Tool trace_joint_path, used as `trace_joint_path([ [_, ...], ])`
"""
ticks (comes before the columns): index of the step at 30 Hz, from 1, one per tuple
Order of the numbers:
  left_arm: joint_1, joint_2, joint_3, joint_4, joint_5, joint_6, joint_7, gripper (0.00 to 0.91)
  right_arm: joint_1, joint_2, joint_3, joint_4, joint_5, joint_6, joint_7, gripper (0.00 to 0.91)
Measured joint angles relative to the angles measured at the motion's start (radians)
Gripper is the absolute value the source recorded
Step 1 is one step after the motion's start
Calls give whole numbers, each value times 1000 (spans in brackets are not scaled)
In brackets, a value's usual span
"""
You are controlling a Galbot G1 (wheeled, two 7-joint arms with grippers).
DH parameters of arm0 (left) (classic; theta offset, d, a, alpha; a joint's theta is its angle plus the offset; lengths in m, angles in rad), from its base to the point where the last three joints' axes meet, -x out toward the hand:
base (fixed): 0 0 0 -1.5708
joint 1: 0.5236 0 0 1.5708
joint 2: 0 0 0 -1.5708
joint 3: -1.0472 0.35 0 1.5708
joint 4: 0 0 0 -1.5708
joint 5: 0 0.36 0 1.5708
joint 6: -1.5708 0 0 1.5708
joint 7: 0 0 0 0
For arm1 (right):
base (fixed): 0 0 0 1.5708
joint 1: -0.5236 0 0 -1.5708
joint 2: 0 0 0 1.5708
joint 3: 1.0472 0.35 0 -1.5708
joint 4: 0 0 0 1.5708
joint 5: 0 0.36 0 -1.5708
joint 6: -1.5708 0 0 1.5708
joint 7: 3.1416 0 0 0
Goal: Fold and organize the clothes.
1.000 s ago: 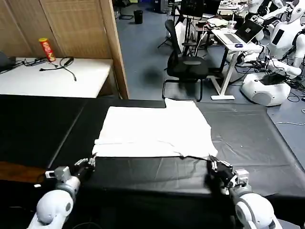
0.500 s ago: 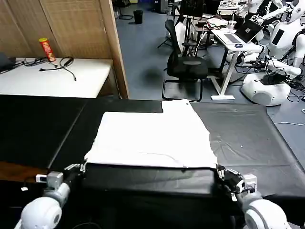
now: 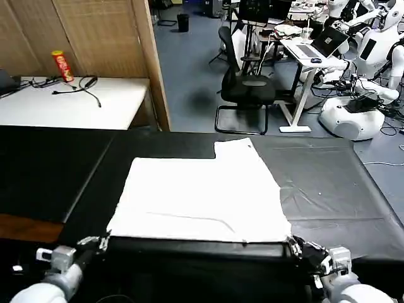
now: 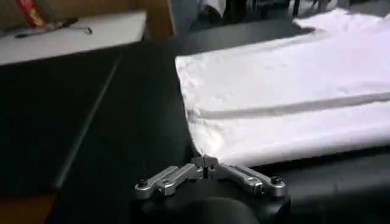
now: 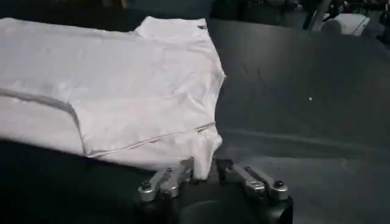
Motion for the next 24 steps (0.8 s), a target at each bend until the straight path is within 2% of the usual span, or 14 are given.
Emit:
trace_joint_path([
  [2,2,-5,-22,-17,3,16,5,878,17,-2,1,3,16,13,-2,878],
  [6,-21,1,-58,-21,-22,-1,15,878,102,-13,-17,-26,3,87,-19,878],
  [8,-55,7,-60,-12,-66,-29,1,878,186,-17,-43,-82,-12,132,-16,878],
  [10,-113,10,-53,6,-130,-37,-21,878,281,-16,-78,-151,-19,148,-10,878],
  [16,-393,13,40,146,-250,-19,-60,878,583,6,-218,-383,-66,177,-11,878],
  [24,-782,3,253,455,-278,-18,-51,878,920,62,-408,-743,-94,212,-14,878],
])
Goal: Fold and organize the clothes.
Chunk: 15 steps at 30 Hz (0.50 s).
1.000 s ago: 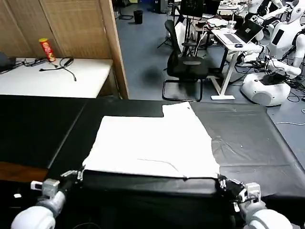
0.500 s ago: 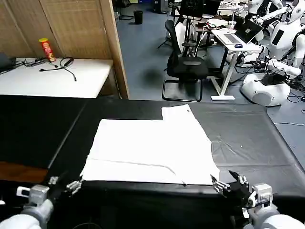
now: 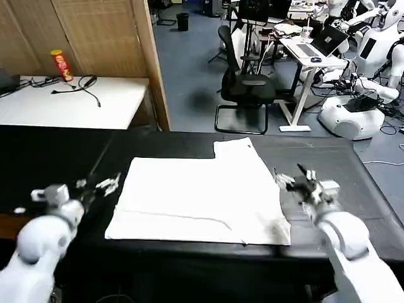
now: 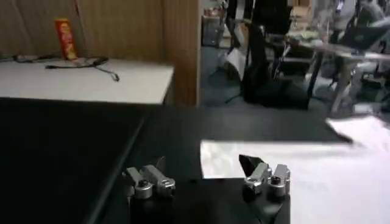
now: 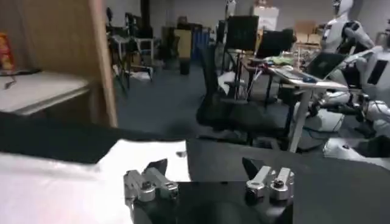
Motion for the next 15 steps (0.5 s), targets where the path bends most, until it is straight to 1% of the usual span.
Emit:
trace_joint_path([
  [4,-158,-27,106,155,14,-1,24,878,126,40,-61,-172,-5,2,-12,878],
  [7,-252,-47,165,267,28,-1,34,878,193,75,-90,-275,-4,-4,-30,878],
  [10,-318,-63,210,356,34,6,48,878,244,103,-118,-360,-3,-11,-37,878],
  [15,-383,-82,250,450,35,18,66,878,320,142,-155,-477,-5,-21,-38,878],
])
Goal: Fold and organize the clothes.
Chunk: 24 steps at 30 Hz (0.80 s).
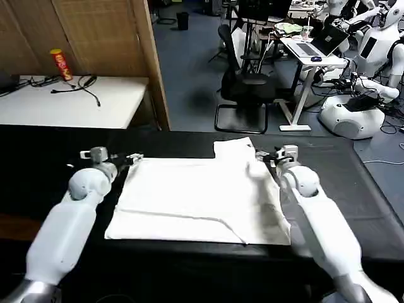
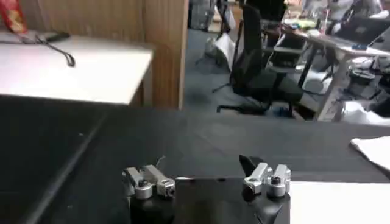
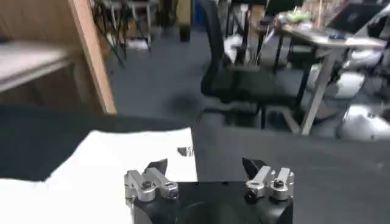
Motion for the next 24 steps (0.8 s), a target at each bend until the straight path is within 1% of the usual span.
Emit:
trace_joint_path([
  [4,-34,-12,15,52,22,8,7,878,42,18,-15,-67,-13,-18,1,878],
  [7,-44,-19,22,81,40,20,9,878,62,30,-20,-107,-16,-20,-1,878],
  [8,-45,-21,23,89,41,22,12,761,68,33,-20,-119,-16,-19,-3,878],
  [9,-47,-22,25,95,44,26,14,624,72,36,-20,-129,-16,-18,-8,878],
  [10,-47,-23,26,98,45,29,17,536,76,39,-20,-140,-19,-14,-17,878],
  [11,-47,-23,28,100,45,31,20,293,81,42,-20,-151,-22,-11,-24,712],
  [12,-47,-24,29,100,45,32,22,166,85,44,-19,-162,-24,-10,-29,663],
  [14,-46,-24,30,100,45,34,23,146,90,47,-21,-179,-26,-8,-45,497],
  [15,-45,-25,30,99,44,34,24,146,91,47,-22,-184,-27,-7,-51,449],
  [16,-45,-24,30,99,44,34,26,127,92,48,-23,-188,-27,-7,-54,332],
  [17,-45,-24,30,99,44,34,28,127,93,50,-23,-192,-27,-7,-56,283],
  [18,-45,-23,31,100,44,34,30,117,94,51,-23,-195,-27,-7,-58,185],
  [19,-46,-23,31,102,44,34,31,117,94,52,-24,-199,-27,-6,-60,166],
  [20,-47,-23,32,105,44,34,31,98,94,54,-22,-203,-27,-6,-61,146],
  [21,-49,-23,33,108,45,33,33,98,94,57,-22,-205,-26,-6,-61,98],
  [24,-54,-27,33,118,51,31,34,59,91,62,-18,-207,-26,-6,-61,68],
])
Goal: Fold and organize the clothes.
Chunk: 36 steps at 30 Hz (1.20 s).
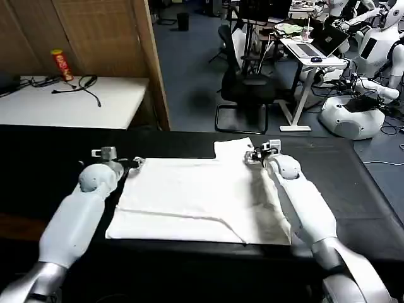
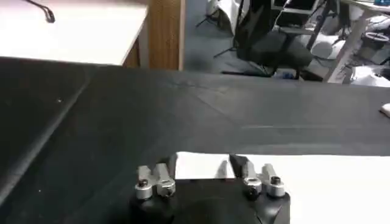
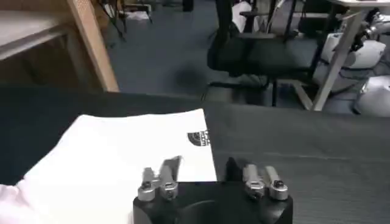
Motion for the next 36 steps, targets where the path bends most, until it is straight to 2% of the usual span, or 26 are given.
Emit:
trace_joint_path([
  [4,-1,-4,0,12,13,-3,5,0,-9,2,6,11,0,23,-1,39],
  [8,-2,-7,-3,8,15,-12,7,0,-24,-7,16,34,5,59,-6,20],
  [13,11,1,-20,-25,7,-16,-7,0,-59,-37,34,118,42,97,-20,10],
  [18,45,29,-45,-102,-56,-7,-41,0,-122,-85,59,256,67,91,-22,10],
  [24,123,82,-84,-250,-105,7,-60,0,-234,-163,88,452,102,74,-23,10],
  [36,410,228,-193,-542,-129,0,-69,0,-475,-308,155,760,107,9,-13,10],
])
